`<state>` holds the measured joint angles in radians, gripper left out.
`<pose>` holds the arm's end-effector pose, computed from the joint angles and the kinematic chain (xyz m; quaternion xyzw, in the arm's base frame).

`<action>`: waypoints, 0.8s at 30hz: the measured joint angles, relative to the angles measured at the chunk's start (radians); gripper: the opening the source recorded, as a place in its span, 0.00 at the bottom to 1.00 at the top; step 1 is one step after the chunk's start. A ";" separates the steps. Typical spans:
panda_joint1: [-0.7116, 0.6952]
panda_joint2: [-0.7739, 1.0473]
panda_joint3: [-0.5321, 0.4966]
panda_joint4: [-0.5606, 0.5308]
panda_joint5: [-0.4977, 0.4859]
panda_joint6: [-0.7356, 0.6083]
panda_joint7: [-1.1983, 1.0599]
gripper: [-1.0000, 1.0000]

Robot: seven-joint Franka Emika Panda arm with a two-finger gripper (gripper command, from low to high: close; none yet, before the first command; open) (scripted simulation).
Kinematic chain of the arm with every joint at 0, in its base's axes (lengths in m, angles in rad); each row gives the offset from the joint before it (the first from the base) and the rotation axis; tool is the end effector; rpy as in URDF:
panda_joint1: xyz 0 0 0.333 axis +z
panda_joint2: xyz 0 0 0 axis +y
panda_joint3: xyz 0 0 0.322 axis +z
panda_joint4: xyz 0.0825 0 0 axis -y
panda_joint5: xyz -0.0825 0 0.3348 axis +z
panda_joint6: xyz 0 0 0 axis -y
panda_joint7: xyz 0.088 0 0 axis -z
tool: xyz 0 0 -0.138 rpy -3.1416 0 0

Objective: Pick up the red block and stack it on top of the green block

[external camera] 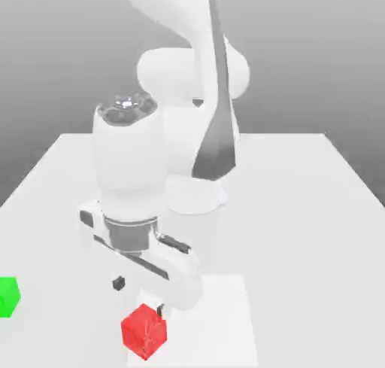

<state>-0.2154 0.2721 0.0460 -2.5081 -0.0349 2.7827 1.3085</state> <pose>0.4438 -0.0738 0.1993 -0.7495 0.6620 -0.0012 0.0008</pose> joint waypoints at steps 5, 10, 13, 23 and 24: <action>0.008 0.091 -0.011 0.013 -0.010 0.076 0.009 0.00; 0.007 0.087 -0.009 0.012 -0.011 0.073 0.010 0.00; 0.000 -0.002 0.000 -0.002 0.002 -0.002 0.001 0.00; -0.205 -0.093 -0.213 0.077 0.091 -0.175 0.092 0.00; -0.234 -0.074 -0.237 0.094 0.109 -0.175 0.101 0.00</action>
<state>-0.4492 0.1977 -0.1911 -2.4139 0.0739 2.6079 1.4099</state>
